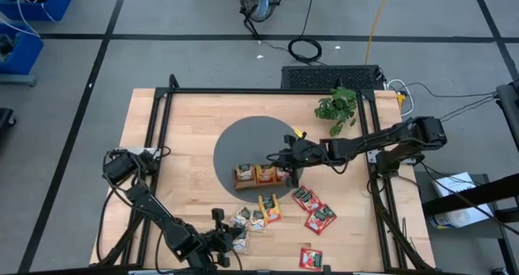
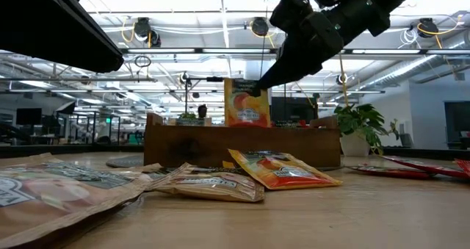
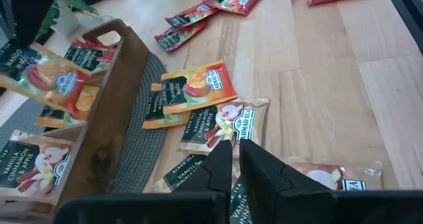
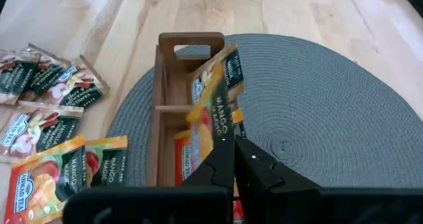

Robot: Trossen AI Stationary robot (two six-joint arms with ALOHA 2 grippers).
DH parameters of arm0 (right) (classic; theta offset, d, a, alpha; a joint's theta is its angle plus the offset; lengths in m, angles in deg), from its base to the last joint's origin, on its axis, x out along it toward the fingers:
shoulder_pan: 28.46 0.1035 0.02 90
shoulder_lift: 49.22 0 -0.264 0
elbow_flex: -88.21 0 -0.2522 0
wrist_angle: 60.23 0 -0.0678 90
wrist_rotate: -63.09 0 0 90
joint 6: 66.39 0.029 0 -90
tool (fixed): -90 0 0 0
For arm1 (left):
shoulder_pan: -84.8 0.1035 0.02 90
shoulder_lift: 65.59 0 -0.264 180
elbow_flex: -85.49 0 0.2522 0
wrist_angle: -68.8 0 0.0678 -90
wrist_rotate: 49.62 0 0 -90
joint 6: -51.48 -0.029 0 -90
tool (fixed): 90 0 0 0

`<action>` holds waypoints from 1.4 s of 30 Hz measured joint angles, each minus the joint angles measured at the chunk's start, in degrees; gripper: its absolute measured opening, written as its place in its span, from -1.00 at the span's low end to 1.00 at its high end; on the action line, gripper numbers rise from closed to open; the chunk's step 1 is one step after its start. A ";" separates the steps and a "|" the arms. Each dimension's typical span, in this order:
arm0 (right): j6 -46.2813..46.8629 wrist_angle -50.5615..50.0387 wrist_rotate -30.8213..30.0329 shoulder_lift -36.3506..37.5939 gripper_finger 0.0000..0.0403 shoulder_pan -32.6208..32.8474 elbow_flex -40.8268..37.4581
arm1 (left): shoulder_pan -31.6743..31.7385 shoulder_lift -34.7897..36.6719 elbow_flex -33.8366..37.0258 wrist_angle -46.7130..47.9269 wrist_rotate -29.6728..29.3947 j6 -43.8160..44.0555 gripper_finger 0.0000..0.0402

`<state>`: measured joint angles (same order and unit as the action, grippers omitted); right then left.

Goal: Pick & Place Tea
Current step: Put the top yellow tea bag into the middle section of the wooden organizer, then put the brown tea bag into the left section of the wooden organizer

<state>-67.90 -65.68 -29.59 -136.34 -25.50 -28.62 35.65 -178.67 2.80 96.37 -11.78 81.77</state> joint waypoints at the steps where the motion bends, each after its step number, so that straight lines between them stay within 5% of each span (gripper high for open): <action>1: 0.18 0.46 0.05 -0.43 -1.00 0.00 -0.05 | 0.00 0.00 0.00 0.00 0.00 0.00 -0.81; 22: 0.48 4.43 2.74 -10.32 -0.99 -0.31 -0.14 | 0.07 0.00 -0.02 -0.44 0.02 -0.09 -0.81; 32: 0.40 4.60 2.95 -9.86 -0.70 -0.24 -0.14 | 0.07 0.00 -0.02 -0.62 0.28 1.59 -0.81; 42: 1.04 5.80 2.92 -3.82 -0.33 0.33 -0.09 | -0.12 0.00 -0.04 -8.90 16.24 4.55 -0.81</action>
<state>-66.86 -59.88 -26.66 -140.16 -25.17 -28.71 35.53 -178.67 2.76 87.46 4.46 86.32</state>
